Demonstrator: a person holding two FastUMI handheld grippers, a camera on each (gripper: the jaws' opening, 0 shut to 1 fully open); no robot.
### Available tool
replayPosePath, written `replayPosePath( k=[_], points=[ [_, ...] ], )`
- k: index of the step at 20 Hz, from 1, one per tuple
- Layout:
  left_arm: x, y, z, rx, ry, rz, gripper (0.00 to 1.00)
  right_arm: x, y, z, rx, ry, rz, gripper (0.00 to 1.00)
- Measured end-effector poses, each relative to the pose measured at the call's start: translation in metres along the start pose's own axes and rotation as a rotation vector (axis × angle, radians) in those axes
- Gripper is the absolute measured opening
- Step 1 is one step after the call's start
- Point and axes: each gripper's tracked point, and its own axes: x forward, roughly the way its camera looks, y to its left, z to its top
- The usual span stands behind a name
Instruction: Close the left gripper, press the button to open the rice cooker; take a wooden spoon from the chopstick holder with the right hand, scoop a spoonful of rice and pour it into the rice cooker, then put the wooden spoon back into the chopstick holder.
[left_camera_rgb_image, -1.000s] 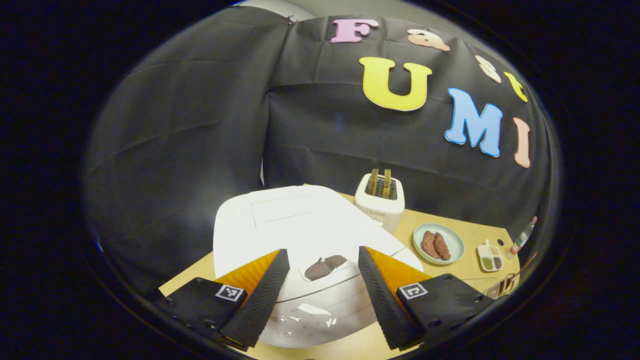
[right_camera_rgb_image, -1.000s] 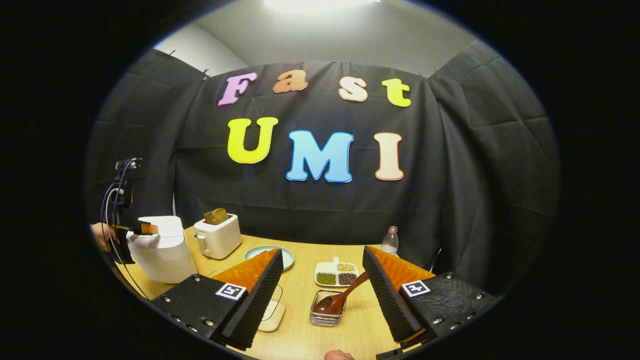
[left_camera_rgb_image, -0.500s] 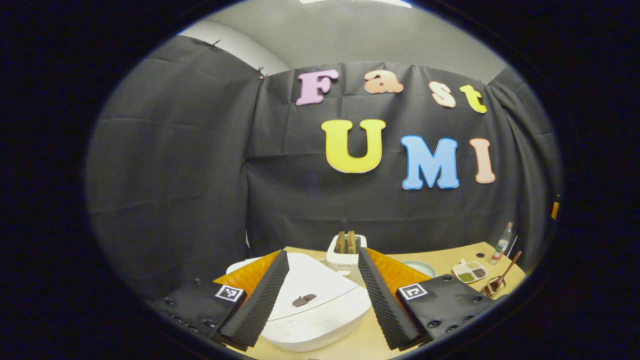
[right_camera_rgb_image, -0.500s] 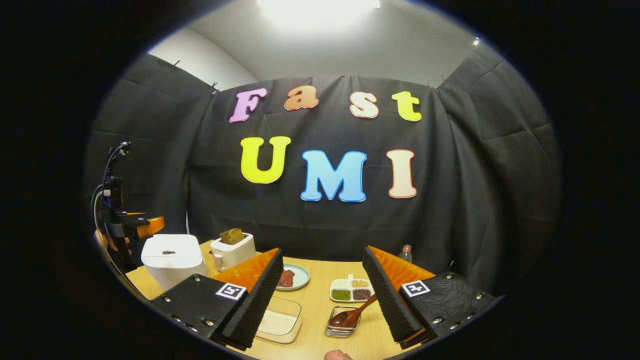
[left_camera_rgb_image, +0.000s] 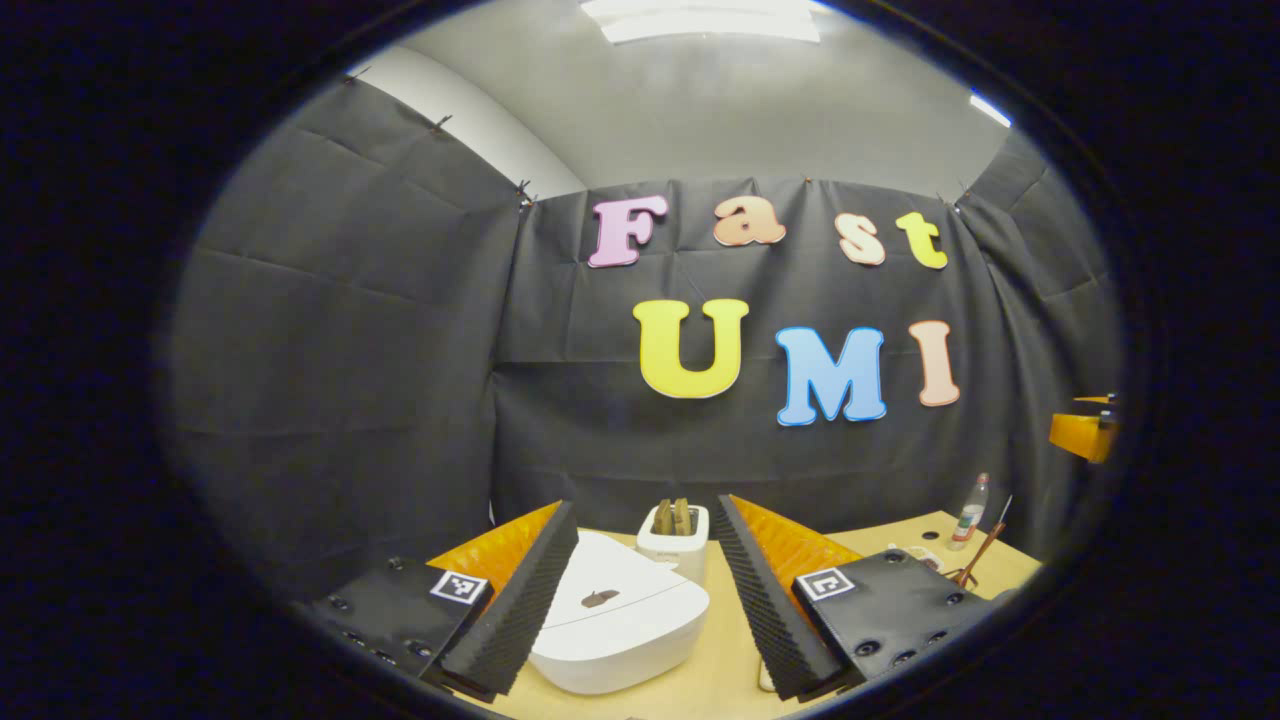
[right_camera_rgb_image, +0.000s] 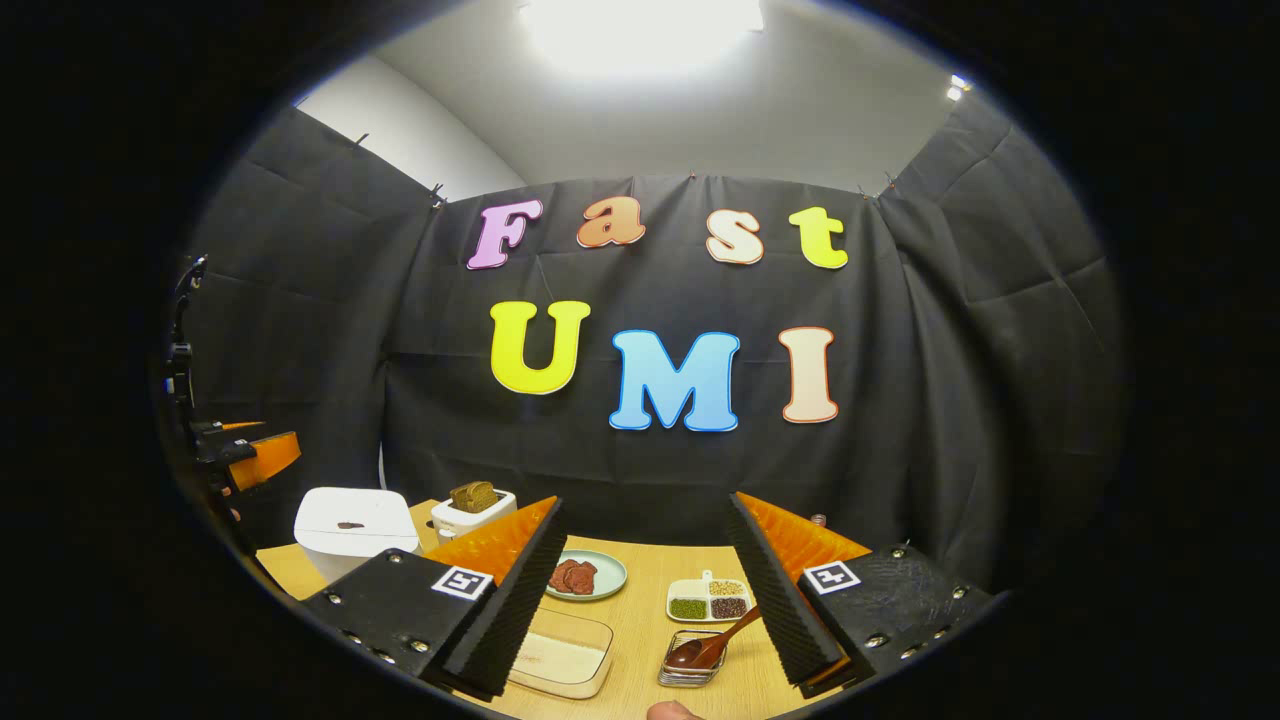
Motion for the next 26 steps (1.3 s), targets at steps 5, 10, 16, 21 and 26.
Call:
replayPosePath(
  k=[5, 10, 16, 21, 26],
  points=[
    [-0.012, -0.026, 0.015, 0.041, -0.037, -0.042, 0.96, -0.002, 0.007, 0.006, 0.003, -0.023, 0.014, 0.97],
    [-0.018, -0.026, 0.021, 0.000, -0.040, -0.033, 0.95, 0.000, 0.018, 0.010, 0.020, -0.036, 0.032, 0.97],
    [-0.022, -0.023, 0.018, 0.000, -0.029, -0.028, 0.96, -0.001, 0.026, 0.012, 0.017, -0.043, 0.036, 0.97],
    [-0.021, -0.022, 0.023, 0.005, -0.030, -0.020, 0.95, 0.001, 0.024, 0.013, 0.023, -0.045, 0.029, 0.97],
    [-0.021, -0.022, 0.026, 0.018, -0.039, -0.017, 0.96, 0.003, 0.020, 0.017, 0.042, -0.053, 0.023, 0.97]
  ],
)
